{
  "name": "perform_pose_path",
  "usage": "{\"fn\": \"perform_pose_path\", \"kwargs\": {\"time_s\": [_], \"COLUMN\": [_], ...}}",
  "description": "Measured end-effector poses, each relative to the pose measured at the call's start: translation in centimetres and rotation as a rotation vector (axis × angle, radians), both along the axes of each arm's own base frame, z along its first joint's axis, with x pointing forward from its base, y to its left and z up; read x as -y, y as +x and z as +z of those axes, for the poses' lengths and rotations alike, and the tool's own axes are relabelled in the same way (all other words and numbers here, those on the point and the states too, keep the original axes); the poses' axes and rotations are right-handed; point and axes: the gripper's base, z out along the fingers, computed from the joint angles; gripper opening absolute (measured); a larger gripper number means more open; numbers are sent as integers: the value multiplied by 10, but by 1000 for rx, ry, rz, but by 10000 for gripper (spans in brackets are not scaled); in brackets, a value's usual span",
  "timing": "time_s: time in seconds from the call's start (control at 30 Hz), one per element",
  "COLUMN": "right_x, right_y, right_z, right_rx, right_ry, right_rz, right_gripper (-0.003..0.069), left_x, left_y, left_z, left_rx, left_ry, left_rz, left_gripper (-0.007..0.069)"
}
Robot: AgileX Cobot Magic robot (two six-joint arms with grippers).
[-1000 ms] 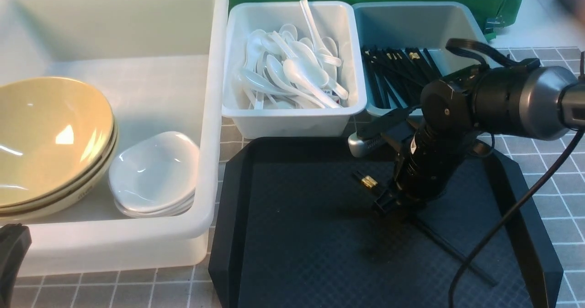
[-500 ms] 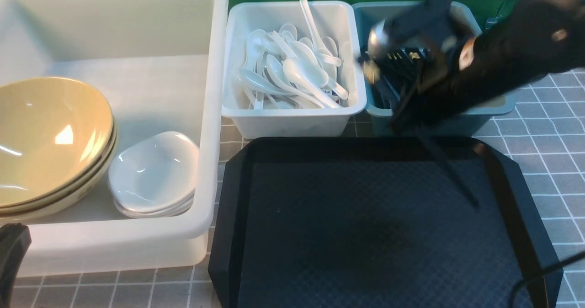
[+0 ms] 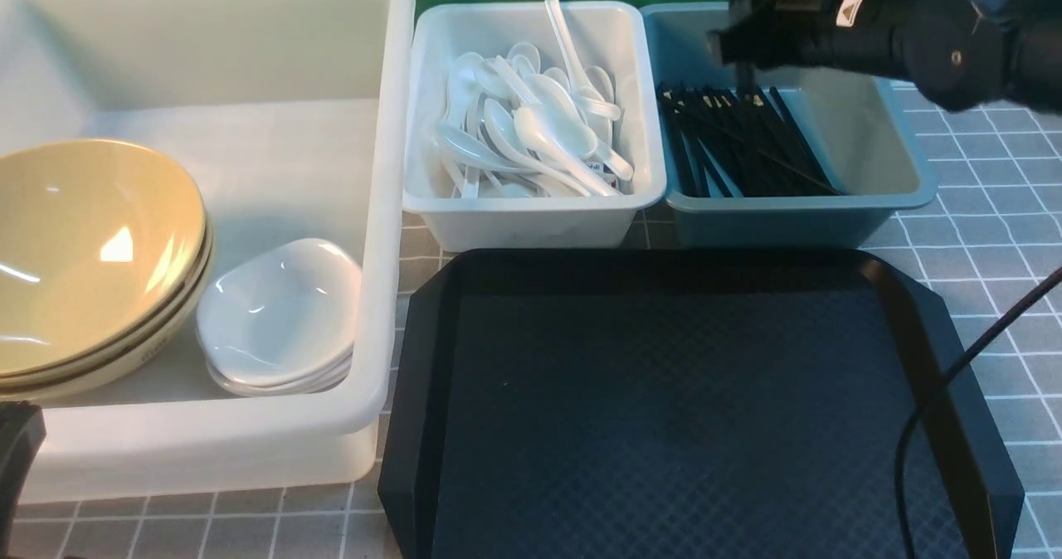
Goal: On grey table put chopsticks spoon bowls plates into blue grey white boxes.
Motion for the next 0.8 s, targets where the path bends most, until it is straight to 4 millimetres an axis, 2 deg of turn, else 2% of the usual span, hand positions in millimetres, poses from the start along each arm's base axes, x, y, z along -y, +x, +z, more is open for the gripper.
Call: {"fn": "perform_pose_path", "kwargs": {"time_s": [0.07,0.13,0.2,0.27,0.33,0.37,0.43,0.5,0.53,0.57,0.63,0.67,0.7,0.8], "right_x": [1,7,17,28,34,39,44,51,53,61,67,68,73,81], "right_y": [-4,-24,-59,-104,-135,-157,-185,-212,-220,-244,-264,-269,-285,-310], "right_z": [8,48,95,131,141,147,144,129,116,92,55,53,23,-11], "right_rx": [5,79,202,330,396,441,477,490,477,483,469,480,492,549], "right_ry": [1,-2,3,1,-1,3,5,8,6,4,-21,-21,-54,-108], "right_rz": [-2,5,16,34,49,59,72,83,86,91,104,105,120,139], "right_gripper": [348,334,268,191,126,95,51,35,33,32,32,32,32,32], "left_x": [0,0,0,0,0,0,0,0,0,0,0,0,0,0], "left_y": [0,0,0,0,0,0,0,0,0,0,0,0,0,0], "left_z": [0,0,0,0,0,0,0,0,0,0,0,0,0,0], "left_rx": [0,0,0,0,0,0,0,0,0,0,0,0,0,0], "left_ry": [0,-1,0,0,0,0,0,0,1,1,1,1,1,1], "left_rz": [0,0,0,0,0,0,0,0,1,1,1,1,1,1], "left_gripper": [-11,-11,-11,-11,-11,-11,-11,-11,-11,-11,-11,-11,-11,-11]}}
